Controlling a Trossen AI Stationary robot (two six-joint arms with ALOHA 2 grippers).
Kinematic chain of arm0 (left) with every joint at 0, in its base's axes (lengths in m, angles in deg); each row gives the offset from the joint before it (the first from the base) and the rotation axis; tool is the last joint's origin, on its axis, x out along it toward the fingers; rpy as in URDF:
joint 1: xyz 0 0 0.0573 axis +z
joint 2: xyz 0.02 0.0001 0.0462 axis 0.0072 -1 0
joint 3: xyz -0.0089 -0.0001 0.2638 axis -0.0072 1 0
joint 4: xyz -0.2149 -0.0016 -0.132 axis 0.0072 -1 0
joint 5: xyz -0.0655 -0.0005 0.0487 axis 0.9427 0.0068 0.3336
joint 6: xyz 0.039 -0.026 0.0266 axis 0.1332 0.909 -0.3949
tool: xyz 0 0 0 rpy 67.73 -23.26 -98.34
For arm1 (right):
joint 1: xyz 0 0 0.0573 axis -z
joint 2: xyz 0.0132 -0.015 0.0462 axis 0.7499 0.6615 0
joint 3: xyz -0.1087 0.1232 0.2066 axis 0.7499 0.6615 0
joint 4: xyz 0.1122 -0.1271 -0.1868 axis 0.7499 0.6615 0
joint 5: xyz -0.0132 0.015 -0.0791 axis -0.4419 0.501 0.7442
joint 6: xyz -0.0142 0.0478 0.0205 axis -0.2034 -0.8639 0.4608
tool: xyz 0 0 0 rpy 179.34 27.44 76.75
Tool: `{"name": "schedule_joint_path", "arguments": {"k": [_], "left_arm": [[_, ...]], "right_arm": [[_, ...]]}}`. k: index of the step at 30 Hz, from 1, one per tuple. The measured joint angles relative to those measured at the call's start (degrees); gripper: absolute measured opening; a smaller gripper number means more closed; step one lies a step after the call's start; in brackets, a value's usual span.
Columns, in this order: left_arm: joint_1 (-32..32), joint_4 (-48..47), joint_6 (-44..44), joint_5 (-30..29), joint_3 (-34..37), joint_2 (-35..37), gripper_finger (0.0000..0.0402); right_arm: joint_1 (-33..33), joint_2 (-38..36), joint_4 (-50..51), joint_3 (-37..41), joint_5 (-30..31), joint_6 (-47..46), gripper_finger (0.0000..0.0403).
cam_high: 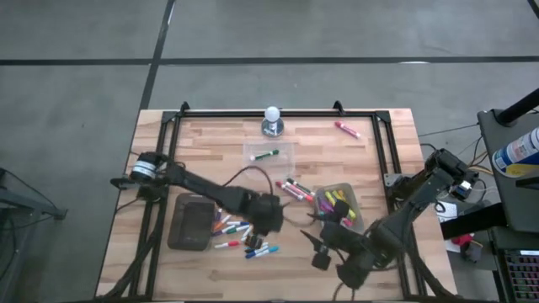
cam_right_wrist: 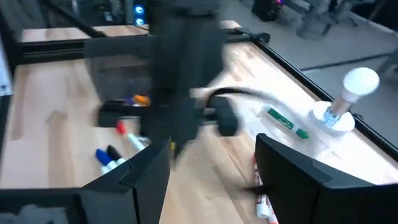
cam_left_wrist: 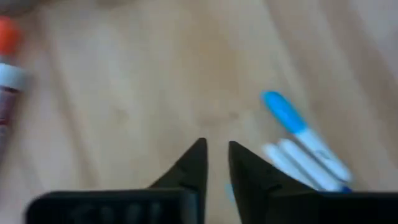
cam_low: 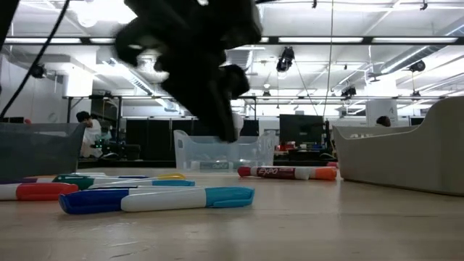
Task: Pick & Place Markers
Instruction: Put the red dry erase marker into the transparent bin
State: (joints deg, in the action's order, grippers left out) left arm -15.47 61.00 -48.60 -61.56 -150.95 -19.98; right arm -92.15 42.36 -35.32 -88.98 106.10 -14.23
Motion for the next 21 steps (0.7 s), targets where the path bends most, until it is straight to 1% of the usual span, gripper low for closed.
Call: {"name": "schedule_joint_path", "arguments": {"k": [2, 4, 7, 10, 16, 17, 19, 21], "left_arm": [[-2.4, 0.5, 1.9, 0.0, 1.7, 0.6, 0.0024], [-4.8, 1.7, 4.1, -0.4, 3.8, 2.0, 0.0007], [-8.4, 6.5, 7.2, -0.3, 8.7, 5.0, 0.0009], [-11.5, 12.0, 9.7, -1.5, 14.5, 9.9, 0.0007], [-16.3, 22.4, 15.3, -11.3, 27.8, 23.7, 0.0001], [-17.0, 25.4, 16.0, -13.1, 30.1, 26.3, 0.0001], [-18.5, 31.9, 16.3, -15.7, 34.5, 31.2, 0.0], [-19.8, 38.7, 15.7, -15.8, 38.7, 35.3, 0.0]], "right_arm": [[1.8, 0.0, 0.0, 0.0, -1.8, 0.0, 0.0224], [4.0, 0.0, -0.3, 0.0, -5.0, 0.3, 0.0224], [7.2, 0.0, 0.0, 0.2, -9.2, 1.5, 0.0224], [9.5, 0.0, 0.5, 0.6, -9.8, 2.5, 0.0224], [12.5, -0.2, 0.5, 0.6, -10.2, 4.7, 0.0224], [13.4, -0.2, 0.5, 0.6, -11.3, 4.7, 0.0224], [16.1, -0.1, 0.5, 0.6, -15.5, 5.0, 0.0224], [19.1, 0.0, 0.4, 0.8, -20.1, 6.2, 0.0224]]}}
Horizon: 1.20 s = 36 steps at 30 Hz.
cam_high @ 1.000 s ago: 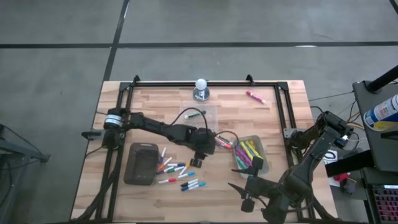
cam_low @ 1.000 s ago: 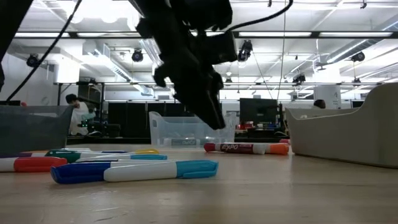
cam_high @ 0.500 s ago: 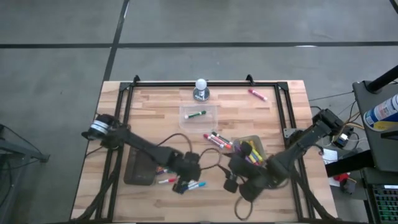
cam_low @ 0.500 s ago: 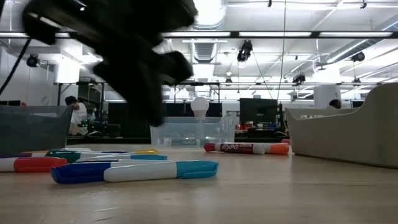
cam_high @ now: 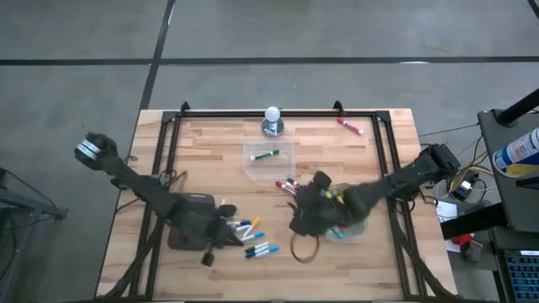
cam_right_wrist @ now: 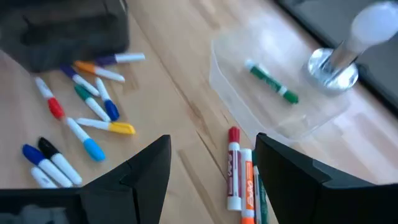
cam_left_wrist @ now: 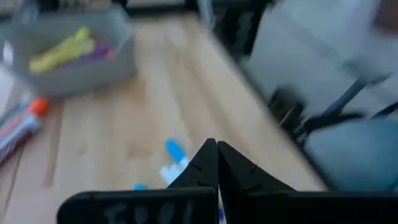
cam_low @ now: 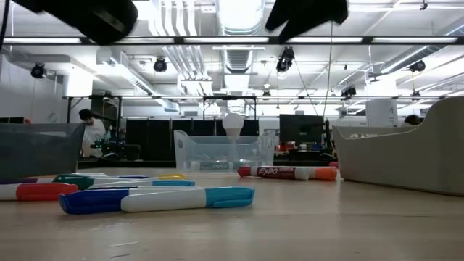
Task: Pick & Place Markers
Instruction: Put the red dry erase marker into the transparent bin
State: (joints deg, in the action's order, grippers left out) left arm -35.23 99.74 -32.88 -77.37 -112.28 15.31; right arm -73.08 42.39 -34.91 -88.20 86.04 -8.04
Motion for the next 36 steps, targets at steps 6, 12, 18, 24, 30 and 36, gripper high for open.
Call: {"name": "schedule_joint_path", "arguments": {"k": [6, 12, 18, 24, 30, 36], "left_arm": [[-3.8, 18.4, -3.0, 1.3, 10.0, 9.9, 0.0], [-6.3, 26.3, -5.1, 2.1, 15.1, 15.0, 0.0], [-6.3, 25.8, -4.8, 2.1, 15.0, 15.6, 0.0], [-6.3, 25.7, -4.7, 2.2, 15.0, 15.6, 0.0], [-6.3, 24.4, -4.6, 2.2, 15.0, 15.6, 0.0], [-6.3, 24.1, -3.3, 2.2, 15.0, 15.6, 0.0]], "right_arm": [[8.3, 0.8, 0.1, 2.8, -10.7, 2.6, 0.0224], [14.8, 4.2, -0.2, 4.6, -18.1, 3.3, 0.0224], [17.2, 9.8, 0.1, 4.6, -21.6, 4.9, 0.0224], [17.0, 14.7, -0.2, 4.2, -23.4, 6.3, 0.0224], [17.1, 17.6, -0.5, 3.6, -23.4, 6.3, 0.0224], [17.6, 20.7, -0.6, 3.4, -25.8, 6.4, 0.0224]]}}
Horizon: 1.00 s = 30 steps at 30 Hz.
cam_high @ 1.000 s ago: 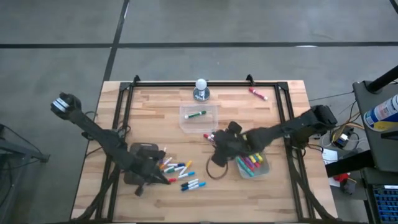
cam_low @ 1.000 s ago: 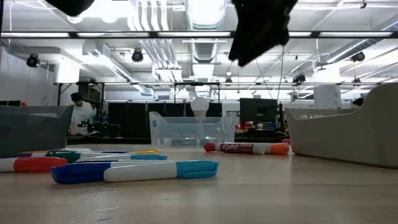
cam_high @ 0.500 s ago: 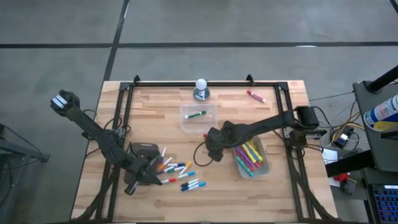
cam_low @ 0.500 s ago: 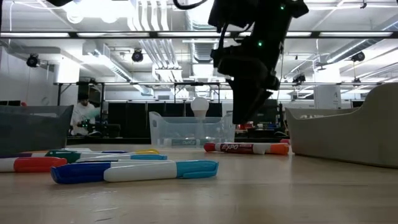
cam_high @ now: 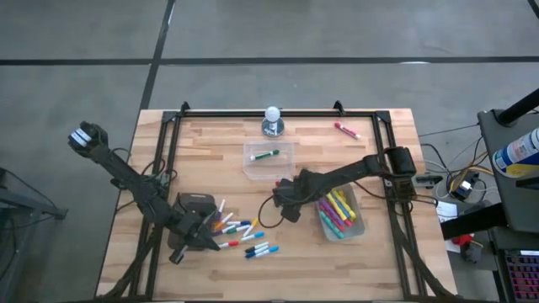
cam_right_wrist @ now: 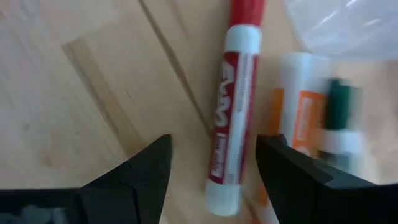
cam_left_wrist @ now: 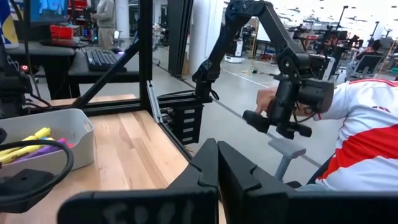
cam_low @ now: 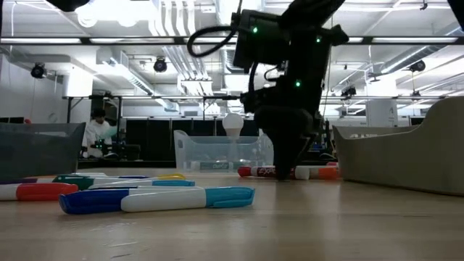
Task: Pick & Place Markers
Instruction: Put the red dry erase marker into the transparent bin
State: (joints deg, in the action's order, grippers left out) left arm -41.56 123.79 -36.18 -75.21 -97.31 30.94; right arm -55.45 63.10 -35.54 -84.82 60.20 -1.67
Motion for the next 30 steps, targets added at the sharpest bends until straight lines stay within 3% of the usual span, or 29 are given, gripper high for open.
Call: {"name": "schedule_joint_path", "arguments": {"k": [10, 21, 30], "left_arm": [[0.0, 0.0, 0.1, 0.0, 0.0, 0.0, 0.0], [0.0, 0.0, 0.1, 0.0, 0.0, 0.0, 0.0], [0.0, 0.0, 0.1, 0.0, 0.0, 0.0, 0.0]], "right_arm": [[0.2, 0.2, -2.1, -0.1, -4.5, 1.0, 0.0203], [-0.2, 0.4, -3.2, -0.5, -7.4, 1.9, 0.0054], [-2.3, 0.4, -2.2, -4.6, -8.4, 7.0, 0.0054]]}}
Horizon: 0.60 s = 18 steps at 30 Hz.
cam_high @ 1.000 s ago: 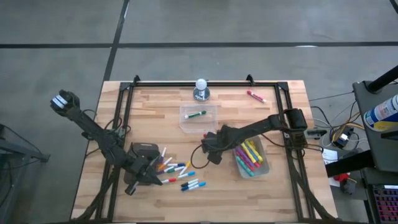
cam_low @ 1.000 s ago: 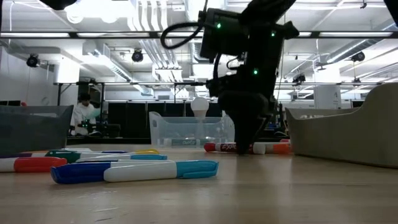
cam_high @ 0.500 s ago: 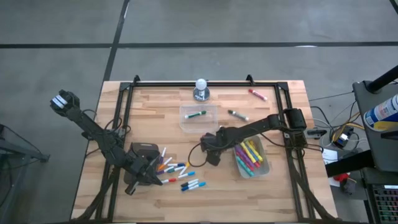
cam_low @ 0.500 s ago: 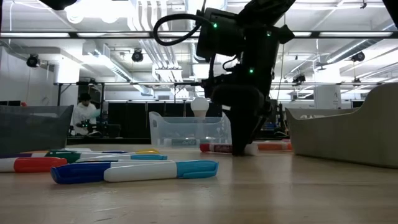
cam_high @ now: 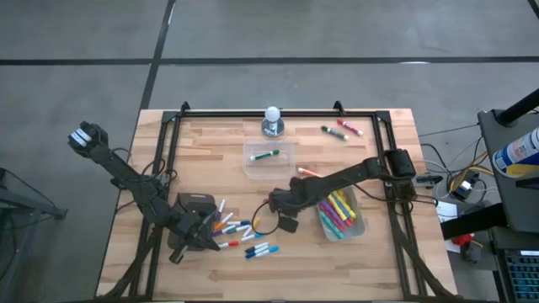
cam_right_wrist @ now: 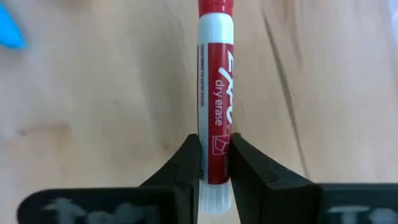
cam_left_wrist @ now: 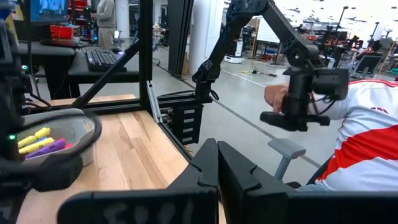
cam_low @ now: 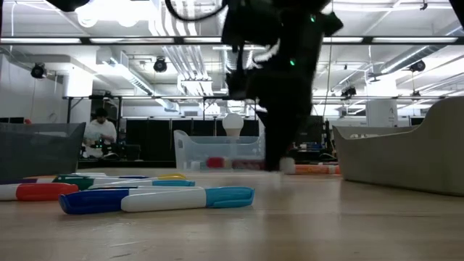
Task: Pick & Place Markers
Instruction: Put the red dry erase marker into the transparent bin
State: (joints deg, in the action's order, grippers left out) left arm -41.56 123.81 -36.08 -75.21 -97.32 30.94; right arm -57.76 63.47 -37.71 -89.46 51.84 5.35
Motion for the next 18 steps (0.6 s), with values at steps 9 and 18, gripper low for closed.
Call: {"name": "schedule_joint_path", "arguments": {"k": [9, 18], "left_arm": [[0.0, 0.0, 0.2, 0.0, 0.0, 0.0, 0.0], [0.0, -0.6, 3.1, 0.0, 0.0, 0.0, 0.0]], "right_arm": [[-2.5, -4.5, 8.7, -7.9, 21.8, 6.2, 0.0054], [2.8, -11.2, 7.3, -8.7, 24.1, 12.5, 0.0054]]}}
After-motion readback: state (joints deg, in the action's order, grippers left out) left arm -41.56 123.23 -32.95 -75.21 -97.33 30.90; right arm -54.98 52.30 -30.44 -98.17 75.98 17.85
